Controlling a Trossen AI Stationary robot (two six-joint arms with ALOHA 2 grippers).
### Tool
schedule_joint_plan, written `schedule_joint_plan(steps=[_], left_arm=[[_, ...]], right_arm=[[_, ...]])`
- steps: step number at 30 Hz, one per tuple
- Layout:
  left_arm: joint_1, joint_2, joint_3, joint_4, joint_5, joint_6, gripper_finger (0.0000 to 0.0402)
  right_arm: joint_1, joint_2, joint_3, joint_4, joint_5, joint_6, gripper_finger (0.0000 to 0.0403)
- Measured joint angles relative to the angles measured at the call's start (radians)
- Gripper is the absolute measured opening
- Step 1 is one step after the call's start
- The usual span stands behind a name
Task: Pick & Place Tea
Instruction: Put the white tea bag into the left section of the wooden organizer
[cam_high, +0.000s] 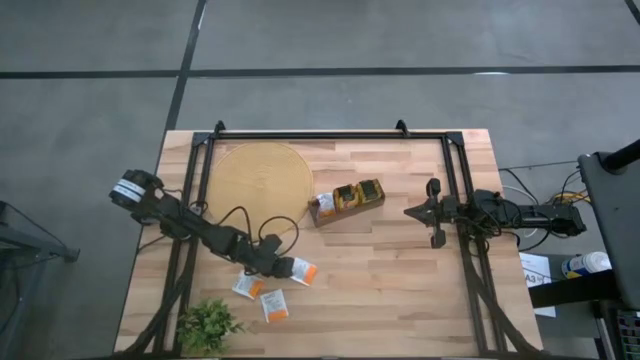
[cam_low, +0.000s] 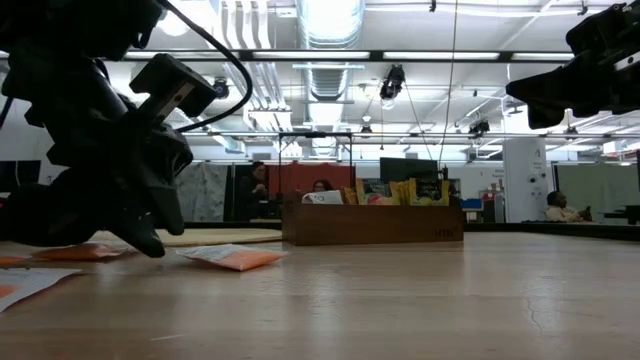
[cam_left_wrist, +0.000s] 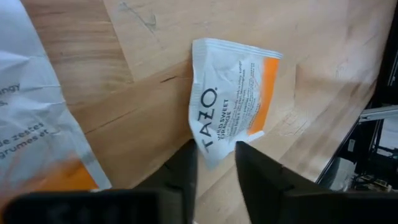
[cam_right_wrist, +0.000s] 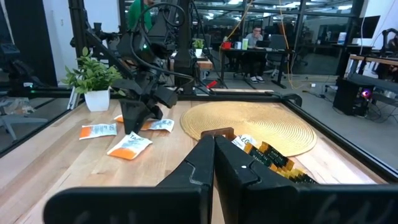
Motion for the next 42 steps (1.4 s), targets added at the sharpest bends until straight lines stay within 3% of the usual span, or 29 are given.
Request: schedule_joint_plan(steps=[5, 7, 15, 24, 31, 42], left_arm=[[0.000, 0.023, 0.000, 0.001, -0.001, 0.001, 0.0021], [0.000, 0.033, 0.000, 0.002, -0.001, 0.004, 0.0006], [0.000, 0.033, 0.001, 0.029, -0.021, 0.045, 0.0001], [0.018, -0.052, 0.078, 0.020, -0.029, 0.165, 0.0000], [0.078, -0.135, 0.188, -0.200, -0.029, 0.311, 0.0000], [0.243, -0.164, 0.389, -0.565, 0.083, 0.599, 0.0000]], right_arm=[[0.000, 0.000, 0.000, 0.000, 0.000, 0.000, 0.0009], [0.000, 0.000, 0.000, 0.000, 0.000, 0.000, 0.0009], [0.000, 0.000, 0.000, 0.000, 0.000, 0.000, 0.0009], [0.000, 0.000, 0.000, 0.000, 0.000, 0.000, 0.0009], [0.000, 0.000, 0.000, 0.000, 0.000, 0.000, 0.0009], [0.000, 0.000, 0.000, 0.000, 0.000, 0.000, 0.0009]])
